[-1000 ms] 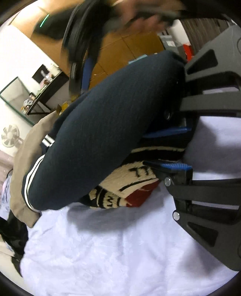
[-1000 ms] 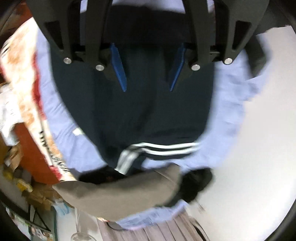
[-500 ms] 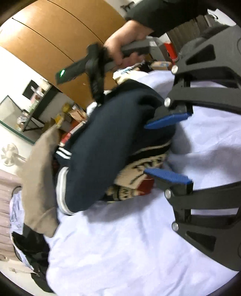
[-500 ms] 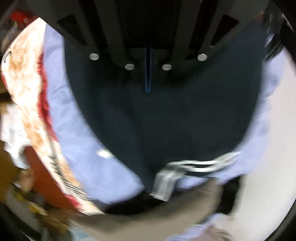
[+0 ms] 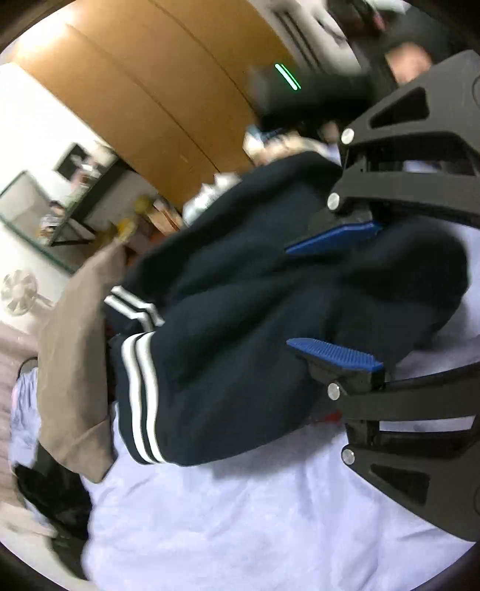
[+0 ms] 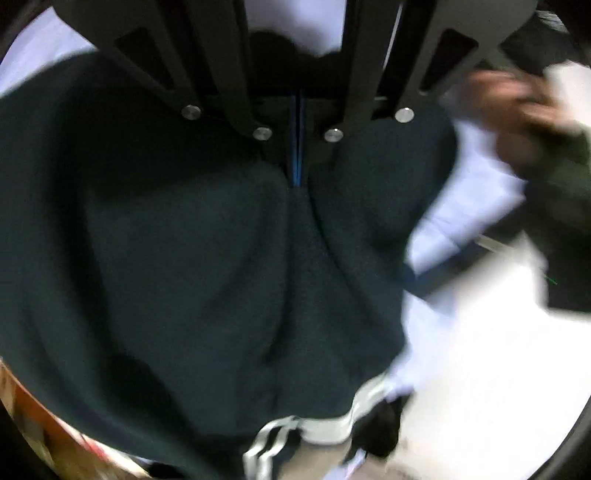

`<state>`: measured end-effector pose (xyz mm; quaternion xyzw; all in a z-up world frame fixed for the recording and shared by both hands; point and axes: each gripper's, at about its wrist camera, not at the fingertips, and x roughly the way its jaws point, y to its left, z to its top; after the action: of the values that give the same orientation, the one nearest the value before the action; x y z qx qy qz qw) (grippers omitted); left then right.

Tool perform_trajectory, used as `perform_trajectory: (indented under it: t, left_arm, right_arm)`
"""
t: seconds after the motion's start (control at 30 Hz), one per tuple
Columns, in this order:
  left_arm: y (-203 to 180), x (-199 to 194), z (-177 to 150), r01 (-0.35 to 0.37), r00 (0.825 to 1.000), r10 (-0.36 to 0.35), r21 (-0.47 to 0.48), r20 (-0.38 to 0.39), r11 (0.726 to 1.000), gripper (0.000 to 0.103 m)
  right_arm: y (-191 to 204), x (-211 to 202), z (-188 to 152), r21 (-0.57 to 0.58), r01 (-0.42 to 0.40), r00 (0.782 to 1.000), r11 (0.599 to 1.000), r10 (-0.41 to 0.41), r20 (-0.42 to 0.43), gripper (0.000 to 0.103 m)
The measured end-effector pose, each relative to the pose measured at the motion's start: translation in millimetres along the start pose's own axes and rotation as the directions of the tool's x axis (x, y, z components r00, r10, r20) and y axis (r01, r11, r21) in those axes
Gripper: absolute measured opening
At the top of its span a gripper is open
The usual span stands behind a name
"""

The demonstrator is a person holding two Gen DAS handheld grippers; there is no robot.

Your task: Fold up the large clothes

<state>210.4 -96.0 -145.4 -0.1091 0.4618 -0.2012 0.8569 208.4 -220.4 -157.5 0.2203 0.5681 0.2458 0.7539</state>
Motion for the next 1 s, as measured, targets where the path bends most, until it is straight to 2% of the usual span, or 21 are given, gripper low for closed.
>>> perform_trajectory:
  t: [0.03,0.07,0.13,0.17,0.2,0.27,0.37,0.5,0.57,0.67,0.7,0.73,0.8,0.83,0.87,1.0]
  left_arm:
    - [-8.0,7.1,-5.7,-0.061,0.998,0.061,0.053,0.016,0.997,0.046]
    - [-11.4,11.4,-8.8,-0.099,0.995,0.096,0.089,0.032,0.991,0.046]
    - [-14.6,15.2,-12.7,-0.121,0.993,0.119,0.119,0.028,0.985,0.047]
    - [-12.7,16.4,-16.4,-0.122,0.993,0.121,0.122,0.013,0.985,0.047]
    - [-9.6,18.4,-21.2,-0.129,0.991,0.13,0.124,-0.003,0.984,0.047]
    - [-4.2,24.2,-30.8,-0.135,0.989,0.141,0.139,-0.032,0.981,0.047]
    - [4.3,32.0,-43.0,-0.127,0.987,0.138,0.138,-0.081,0.982,0.049]
    - [18.2,41.7,-47.0,-0.118,0.987,0.128,0.1,-0.093,0.988,0.05]
    - [26.9,46.7,-44.9,-0.103,0.99,0.109,0.063,-0.094,0.993,0.051]
    - [28.1,46.8,-46.9,-0.104,0.991,0.108,0.059,-0.077,0.993,0.051]
    - [26.9,45.2,-49.2,-0.1,0.992,0.104,0.061,-0.067,0.993,0.051]
    - [27.1,43.7,-51.4,-0.093,0.994,0.097,0.062,-0.055,0.994,0.051]
    - [24.9,41.4,-53.8,-0.081,0.996,0.083,0.063,-0.032,0.995,0.051]
    - [25.2,40.2,-55.6,-0.075,0.997,0.076,0.063,-0.018,0.995,0.051]
    - [25.4,38.8,-57.9,-0.072,0.997,0.072,0.063,-0.007,0.995,0.051]
    - [21.3,34.6,-64.3,-0.075,0.997,0.074,0.089,0.016,0.993,0.051]
  right_arm:
    - [-5.5,-23.1,0.4,-0.004,0.012,0.998,1.0,-0.012,0.067,0.0]
    - [-6.6,-33.6,1.7,-0.018,0.049,0.994,0.999,-0.047,0.097,0.001]
    - [-16.2,-54.3,10.2,-0.036,0.157,0.979,0.987,-0.151,0.139,0.001]
    - [-24.1,-62.2,15.5,-0.035,0.256,0.955,0.966,-0.247,0.162,0.0]
    - [-31.7,-65.4,18.6,-0.024,0.29,0.945,0.957,-0.283,0.163,0.0]
    - [-48.5,-57.0,19.3,0.018,0.286,0.953,0.958,-0.286,0.103,0.0]
    - [-73.1,-22.6,14.4,0.035,0.323,0.946,0.946,-0.324,0.023,0.0]
    - [-101.9,-3.8,26.7,0.124,0.221,0.975,0.967,-0.224,0.008,0.0]
    - [-105.5,4.7,36.9,0.144,0.199,0.98,0.969,-0.201,-0.005,0.0]
    - [-83.1,-1.4,48.8,0.109,0.27,0.963,0.957,-0.266,-0.051,0.0]
    - [-67.3,-12.1,54.6,0.089,0.272,0.962,0.958,-0.271,-0.025,0.002]
    - [-45.2,-27.5,60.7,0.047,0.243,0.969,0.969,-0.245,0.041,0.004]
    - [-2.0,-43.6,80.8,-0.043,0.193,0.972,0.98,-0.185,0.144,0.016]
    - [16.5,-40.1,97.3,-0.093,0.192,0.971,0.977,-0.175,0.162,0.027]
    - [31.5,-31.7,112.5,-0.137,0.197,0.971,0.971,-0.175,0.161,0.033]
    - [72.4,37.1,190.3,-0.307,0.319,0.947,0.897,-0.291,0.134,0.033]
